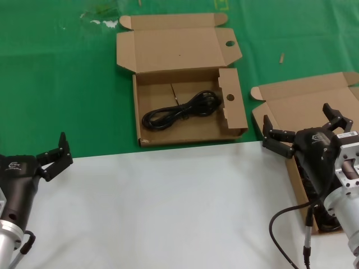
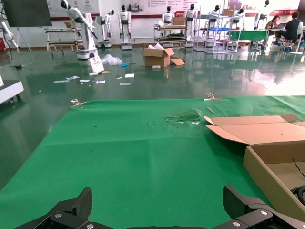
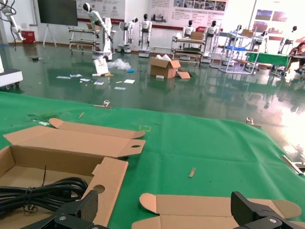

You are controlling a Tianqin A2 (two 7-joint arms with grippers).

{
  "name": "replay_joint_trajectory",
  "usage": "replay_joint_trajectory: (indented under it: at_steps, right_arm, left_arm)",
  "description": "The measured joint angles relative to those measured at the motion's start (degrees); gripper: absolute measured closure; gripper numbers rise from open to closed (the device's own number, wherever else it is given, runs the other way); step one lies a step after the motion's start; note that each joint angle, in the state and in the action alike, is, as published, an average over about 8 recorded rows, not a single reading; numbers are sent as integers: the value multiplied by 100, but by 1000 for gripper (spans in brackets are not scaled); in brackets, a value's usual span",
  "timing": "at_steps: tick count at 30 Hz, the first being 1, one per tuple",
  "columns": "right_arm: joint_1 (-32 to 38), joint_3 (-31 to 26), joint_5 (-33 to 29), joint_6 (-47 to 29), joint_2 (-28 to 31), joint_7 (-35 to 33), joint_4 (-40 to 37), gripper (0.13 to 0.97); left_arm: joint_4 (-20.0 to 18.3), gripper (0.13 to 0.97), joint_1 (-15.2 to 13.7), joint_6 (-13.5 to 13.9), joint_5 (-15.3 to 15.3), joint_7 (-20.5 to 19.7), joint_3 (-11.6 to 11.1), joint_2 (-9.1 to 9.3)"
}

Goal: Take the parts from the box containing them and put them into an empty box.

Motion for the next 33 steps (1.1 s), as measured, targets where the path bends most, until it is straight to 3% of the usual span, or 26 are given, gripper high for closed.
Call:
replay_joint_trajectory:
  at_steps: [33]
  right_arm:
    - [0, 0, 0, 0, 0, 0, 0, 129]
  left_arm:
    - [0, 132, 0, 0, 0, 0, 0, 0]
